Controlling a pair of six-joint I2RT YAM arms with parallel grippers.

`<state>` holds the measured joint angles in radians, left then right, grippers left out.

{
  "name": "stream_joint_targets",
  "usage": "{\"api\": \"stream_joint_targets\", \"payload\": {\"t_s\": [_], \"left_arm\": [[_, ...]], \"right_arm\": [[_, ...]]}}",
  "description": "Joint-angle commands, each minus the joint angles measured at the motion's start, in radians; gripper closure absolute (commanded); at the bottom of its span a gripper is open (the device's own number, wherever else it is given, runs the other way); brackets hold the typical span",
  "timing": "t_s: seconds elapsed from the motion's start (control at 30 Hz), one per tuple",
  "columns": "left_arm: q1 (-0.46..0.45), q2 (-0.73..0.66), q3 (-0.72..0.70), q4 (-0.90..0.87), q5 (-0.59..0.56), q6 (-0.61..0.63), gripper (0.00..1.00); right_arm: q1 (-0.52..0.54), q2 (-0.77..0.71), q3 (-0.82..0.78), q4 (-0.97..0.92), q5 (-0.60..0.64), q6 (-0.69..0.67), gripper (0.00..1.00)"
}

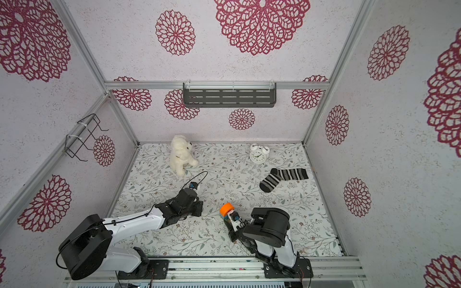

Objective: Assemble an ice cream with lego
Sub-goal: Pick up the lego brick from the center of the board.

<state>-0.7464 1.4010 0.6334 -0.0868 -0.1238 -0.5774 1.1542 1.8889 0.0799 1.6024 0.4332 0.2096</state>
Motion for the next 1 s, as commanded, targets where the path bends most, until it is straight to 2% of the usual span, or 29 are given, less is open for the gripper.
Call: {"api": "stream_joint_targets", "payload": {"t_s": [0.0,0.37,0.53,0.8,0.97], "left_arm": [[-0.013,-0.023,0.014,-0.001,-0.010,0.001,1.00],[-0.013,-0.056,0.000,-0.010,-0.006,0.005,1.00],[-0.013,-0.088,-0.009,-0.023,0.005,0.002,1.00],[-0.014,-0.142,-0.026,-0.055,0.052,-0.008,1.00],[-0.011,-0.165,-0.023,-0.097,0.056,0.016,1.00]], "right_arm": [[0.017,-0.123,0.023,-0.110,0.052,-0.013,0.76],[0.030,-0.418,0.126,-0.659,0.093,0.041,0.77],[0.029,-0.563,0.221,-1.061,0.059,0.116,0.77],[0.021,-0.823,0.385,-1.724,0.031,0.324,0.77],[0.019,-0.861,0.482,-1.975,-0.006,0.425,0.77]]}}
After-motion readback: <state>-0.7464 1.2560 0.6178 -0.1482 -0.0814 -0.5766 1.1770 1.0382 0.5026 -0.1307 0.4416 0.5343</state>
